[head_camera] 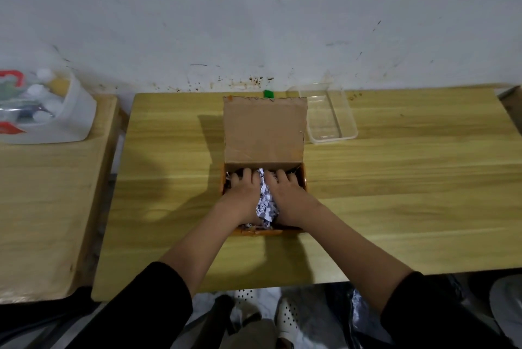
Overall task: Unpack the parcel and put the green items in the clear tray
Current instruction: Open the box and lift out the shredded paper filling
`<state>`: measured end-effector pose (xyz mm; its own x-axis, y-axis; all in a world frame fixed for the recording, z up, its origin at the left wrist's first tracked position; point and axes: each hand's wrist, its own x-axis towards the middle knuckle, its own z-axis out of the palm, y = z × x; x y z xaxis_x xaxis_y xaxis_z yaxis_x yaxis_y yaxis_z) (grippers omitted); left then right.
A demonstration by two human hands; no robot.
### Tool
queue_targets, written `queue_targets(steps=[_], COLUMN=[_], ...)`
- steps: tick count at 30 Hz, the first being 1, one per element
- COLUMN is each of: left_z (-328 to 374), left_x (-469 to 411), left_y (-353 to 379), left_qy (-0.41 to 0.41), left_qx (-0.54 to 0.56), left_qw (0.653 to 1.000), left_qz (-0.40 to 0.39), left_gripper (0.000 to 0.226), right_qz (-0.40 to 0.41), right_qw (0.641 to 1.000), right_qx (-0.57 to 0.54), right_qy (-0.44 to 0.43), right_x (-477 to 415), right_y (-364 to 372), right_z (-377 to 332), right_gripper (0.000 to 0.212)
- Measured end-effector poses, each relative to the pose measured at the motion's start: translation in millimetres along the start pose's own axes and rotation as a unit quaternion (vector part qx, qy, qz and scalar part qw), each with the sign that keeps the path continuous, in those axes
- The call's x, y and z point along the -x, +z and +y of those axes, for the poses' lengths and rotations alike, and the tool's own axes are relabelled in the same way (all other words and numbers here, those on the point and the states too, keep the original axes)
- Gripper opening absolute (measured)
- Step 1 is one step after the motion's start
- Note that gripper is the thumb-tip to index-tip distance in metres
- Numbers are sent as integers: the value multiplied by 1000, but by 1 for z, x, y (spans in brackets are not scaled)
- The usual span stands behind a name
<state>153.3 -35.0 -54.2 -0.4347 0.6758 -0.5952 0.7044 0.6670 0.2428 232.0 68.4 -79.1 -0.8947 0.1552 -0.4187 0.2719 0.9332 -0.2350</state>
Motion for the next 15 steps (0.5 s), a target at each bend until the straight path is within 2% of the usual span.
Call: queue_targets(steps=[6, 8, 10, 15], left_z=[3, 1, 0, -2], left_x=[0, 1, 2, 6], left_y=[2, 6, 8, 8], left_qy=[-3, -15, -26, -16], left_qx=[-9, 18, 63, 94], left_qw=[1000, 1000, 998, 995], left_qz=[-4, 4, 15, 38], left_gripper=[107, 111, 111, 99], right_qz=[7, 20, 26, 1], right_qw=[999, 999, 999, 995], right_qx=[41, 48, 12, -103], right_qy=[8, -11, -21, 5], right_x=[-12, -9, -5, -1], right_y=[18, 17, 15, 7], right_z=[-1, -1, 0, -1], right_gripper=[90, 86, 81, 77])
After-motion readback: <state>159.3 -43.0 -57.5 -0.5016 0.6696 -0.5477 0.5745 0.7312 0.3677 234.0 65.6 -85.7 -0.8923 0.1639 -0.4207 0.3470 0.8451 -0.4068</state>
